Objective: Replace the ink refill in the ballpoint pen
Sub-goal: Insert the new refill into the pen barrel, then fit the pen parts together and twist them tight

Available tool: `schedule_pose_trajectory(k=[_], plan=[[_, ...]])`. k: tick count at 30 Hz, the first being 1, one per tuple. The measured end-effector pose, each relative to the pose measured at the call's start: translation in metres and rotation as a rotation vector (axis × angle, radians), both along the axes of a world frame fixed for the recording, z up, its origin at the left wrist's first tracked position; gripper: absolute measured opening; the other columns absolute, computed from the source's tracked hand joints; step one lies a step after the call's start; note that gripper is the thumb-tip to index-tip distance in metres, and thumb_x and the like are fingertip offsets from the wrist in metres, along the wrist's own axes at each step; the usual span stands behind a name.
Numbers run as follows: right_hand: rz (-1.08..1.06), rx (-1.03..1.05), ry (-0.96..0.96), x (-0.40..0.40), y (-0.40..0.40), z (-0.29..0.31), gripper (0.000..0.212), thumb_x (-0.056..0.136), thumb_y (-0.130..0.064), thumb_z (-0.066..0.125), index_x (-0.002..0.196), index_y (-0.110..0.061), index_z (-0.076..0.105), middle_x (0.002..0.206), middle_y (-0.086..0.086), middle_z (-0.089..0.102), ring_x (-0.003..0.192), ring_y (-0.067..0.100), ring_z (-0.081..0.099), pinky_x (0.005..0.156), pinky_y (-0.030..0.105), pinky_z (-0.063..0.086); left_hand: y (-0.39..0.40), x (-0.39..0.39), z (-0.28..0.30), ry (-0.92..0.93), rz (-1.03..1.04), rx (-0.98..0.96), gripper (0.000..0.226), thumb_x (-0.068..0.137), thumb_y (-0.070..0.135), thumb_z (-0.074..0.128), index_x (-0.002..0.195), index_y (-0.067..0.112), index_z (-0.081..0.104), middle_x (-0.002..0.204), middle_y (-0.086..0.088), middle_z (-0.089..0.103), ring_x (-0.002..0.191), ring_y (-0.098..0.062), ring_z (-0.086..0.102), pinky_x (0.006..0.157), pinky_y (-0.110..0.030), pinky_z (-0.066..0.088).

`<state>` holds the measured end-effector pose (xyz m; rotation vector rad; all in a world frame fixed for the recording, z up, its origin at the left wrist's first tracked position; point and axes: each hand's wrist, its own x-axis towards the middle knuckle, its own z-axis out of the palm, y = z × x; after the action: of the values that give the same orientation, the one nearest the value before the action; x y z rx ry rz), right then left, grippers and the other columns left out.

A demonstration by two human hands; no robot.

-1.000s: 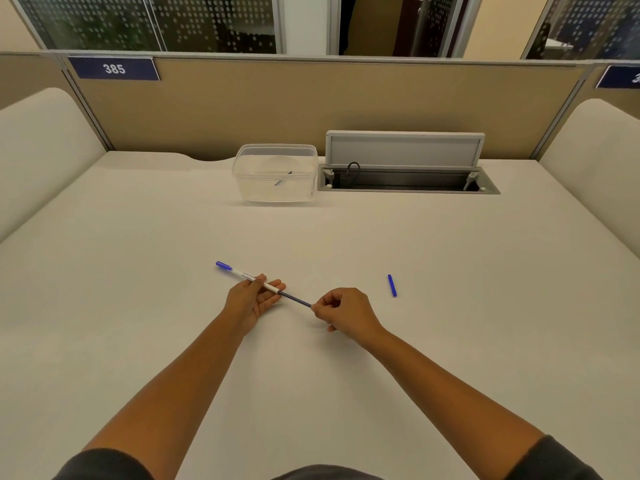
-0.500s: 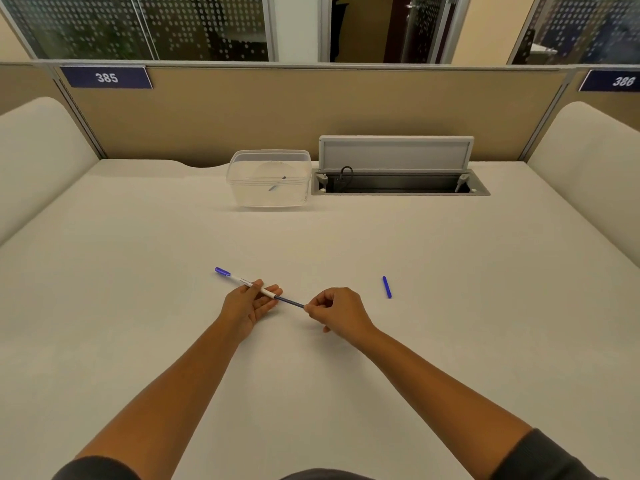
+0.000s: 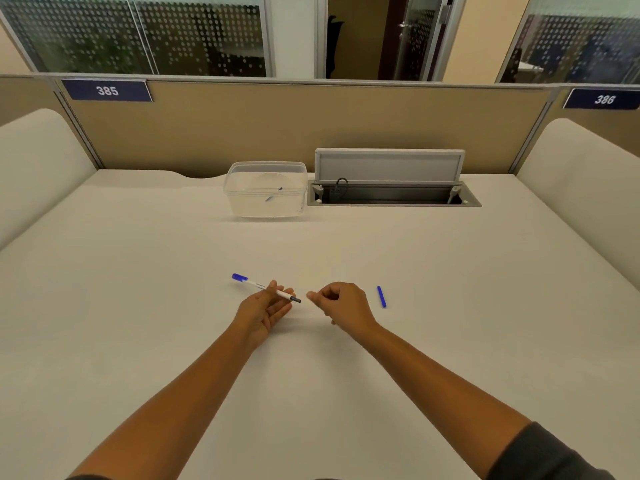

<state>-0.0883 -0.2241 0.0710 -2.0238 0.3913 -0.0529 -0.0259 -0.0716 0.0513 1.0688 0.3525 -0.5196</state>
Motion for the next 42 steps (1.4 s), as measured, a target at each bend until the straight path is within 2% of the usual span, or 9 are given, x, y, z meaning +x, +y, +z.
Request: schedule_pose_trajectory(k=[4,9,13,20,26,30,35,39,42], plan=[[-0.1,-0.069,0.015,-0.006,-0.035,-0.009,0.03,0.08,-0.037,0.068,0.077,-0.007,0.066,0.068,-0.001,0.062,0.063,0.012,0.055,0.058,0.02,0.043,-0.002,0.008,0.01,0.023,0.052,-0.08,0.018,0.09,0.02,0.053,0.084,0.003,0.059,0.067,-0.008,0.072,0.058,-0.013,0.07,0.048,-0.021,0.055],[-0.289,-0.223,0.035,-0.014,-0.079,-0.027,0.03,0.077,-0.041,0.069,0.08,-0.013,0.06,0.088,0.005,0.064,0.077,0.019,0.059,0.066,0.029,0.046,-0.01,0.016,0.031,-0.005,0.06,-0.167,0.02,0.091,0.02,0.052,0.083,0.004,0.059,0.062,-0.007,0.072,0.058,-0.013,0.07,0.049,-0.021,0.056],[-0.443,-0.167,0.137,-0.014,-0.096,-0.032,0.041,0.074,-0.046,0.07,0.085,-0.011,0.053,0.089,0.005,0.061,0.077,0.021,0.055,0.062,0.029,0.041,-0.015,0.023,0.045,0.016,0.119,-0.258,0.019,0.09,0.019,0.052,0.079,0.005,0.059,0.06,-0.007,0.072,0.058,-0.014,0.07,0.051,-0.022,0.057],[-0.342,-0.234,0.211,-0.013,-0.099,-0.034,0.048,0.072,-0.045,0.073,0.099,-0.008,0.057,0.098,0.004,0.057,0.078,0.017,0.052,0.064,0.026,0.037,-0.022,0.024,0.045,0.048,0.091,-0.231,0.018,0.089,0.019,0.054,0.081,0.004,0.06,0.061,-0.009,0.072,0.058,-0.016,0.071,0.051,-0.024,0.057],[-0.271,-0.31,0.261,-0.014,-0.093,-0.03,0.034,0.075,-0.036,0.071,0.081,-0.01,0.049,0.081,0.004,0.054,0.069,0.019,0.051,0.049,0.022,0.032,-0.026,0.024,0.054,0.129,0.14,-0.32,0.018,0.09,0.016,0.054,0.085,-0.001,0.058,0.059,-0.013,0.071,0.054,-0.018,0.07,0.047,-0.025,0.056],[-0.283,-0.286,0.257,-0.013,-0.094,-0.031,0.018,0.077,-0.023,0.064,0.076,-0.008,0.055,0.08,0.009,0.06,0.066,0.022,0.053,0.057,0.029,0.039,-0.029,0.022,0.055,0.136,0.108,-0.3,0.018,0.09,0.015,0.054,0.085,-0.002,0.057,0.059,-0.014,0.071,0.054,-0.019,0.07,0.048,-0.026,0.056],[-0.292,-0.221,0.239,-0.011,-0.089,-0.027,0.017,0.077,-0.02,0.06,0.066,-0.01,0.052,0.07,0.007,0.056,0.061,0.022,0.05,0.055,0.029,0.037,-0.031,0.02,0.059,0.139,0.098,-0.275,0.017,0.089,0.015,0.054,0.085,-0.001,0.057,0.059,-0.015,0.071,0.054,-0.021,0.07,0.051,-0.027,0.058],[-0.288,-0.046,0.145,-0.01,-0.077,-0.02,0.007,0.079,-0.019,0.06,0.078,-0.013,0.055,0.076,0.001,0.061,0.063,0.02,0.057,0.066,0.037,0.052,-0.034,0.017,0.059,0.122,0.051,-0.22,0.015,0.09,0.013,0.053,0.084,0.0,0.057,0.059,-0.014,0.071,0.054,-0.02,0.07,0.052,-0.028,0.058],[-0.243,-0.035,0.063,-0.006,-0.063,-0.009,0.01,0.082,-0.022,0.062,0.083,-0.013,0.057,0.078,-0.003,0.059,0.069,0.016,0.057,0.07,0.035,0.053,-0.035,0.016,0.055,0.128,0.047,-0.185,0.015,0.09,0.012,0.053,0.085,-0.001,0.057,0.059,-0.015,0.07,0.053,-0.021,0.07,0.051,-0.027,0.058]])
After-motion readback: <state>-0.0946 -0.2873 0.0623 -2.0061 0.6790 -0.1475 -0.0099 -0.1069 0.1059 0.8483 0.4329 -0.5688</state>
